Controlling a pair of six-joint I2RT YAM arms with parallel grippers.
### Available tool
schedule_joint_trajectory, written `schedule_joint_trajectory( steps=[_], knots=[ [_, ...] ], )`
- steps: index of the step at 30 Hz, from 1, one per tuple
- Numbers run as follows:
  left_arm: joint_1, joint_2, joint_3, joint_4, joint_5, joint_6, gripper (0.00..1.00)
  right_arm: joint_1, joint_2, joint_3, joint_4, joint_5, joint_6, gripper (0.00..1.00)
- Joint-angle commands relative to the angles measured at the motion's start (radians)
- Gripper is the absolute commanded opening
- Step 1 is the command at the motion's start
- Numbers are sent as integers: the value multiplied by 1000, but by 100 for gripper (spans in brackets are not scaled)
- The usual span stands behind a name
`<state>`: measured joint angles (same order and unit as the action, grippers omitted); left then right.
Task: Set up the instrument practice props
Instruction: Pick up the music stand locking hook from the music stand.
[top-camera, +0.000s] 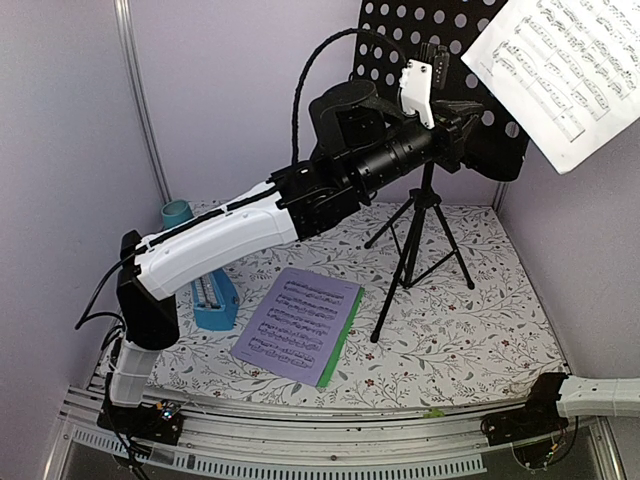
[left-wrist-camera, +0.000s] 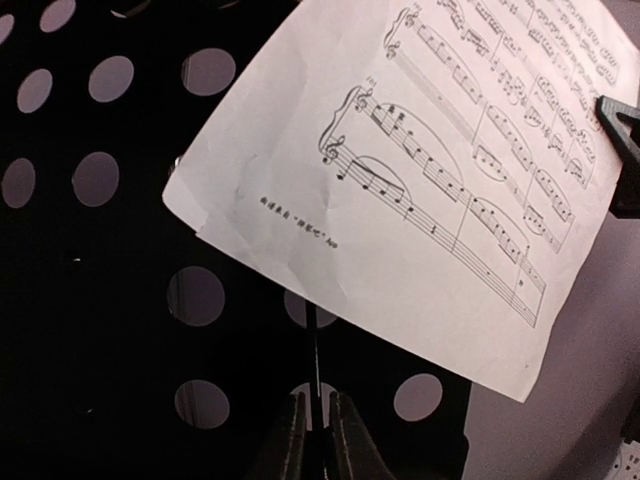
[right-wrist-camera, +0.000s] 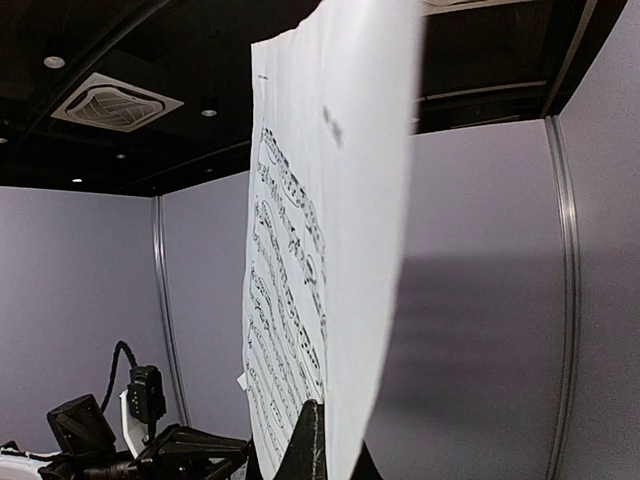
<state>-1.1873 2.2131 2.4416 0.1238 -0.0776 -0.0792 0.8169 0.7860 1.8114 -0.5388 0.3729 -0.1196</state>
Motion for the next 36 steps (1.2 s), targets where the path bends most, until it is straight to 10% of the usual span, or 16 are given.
schedule_joint_trajectory(
  steps=[1, 36],
  knots=[
    [13, 15, 24, 28, 1, -5, 9, -2, -8, -26, 42, -61, 36, 0],
    [-43, -105, -257, 327, -97, 130, 0, -2, 6, -115, 223, -33, 95, 0]
  ],
)
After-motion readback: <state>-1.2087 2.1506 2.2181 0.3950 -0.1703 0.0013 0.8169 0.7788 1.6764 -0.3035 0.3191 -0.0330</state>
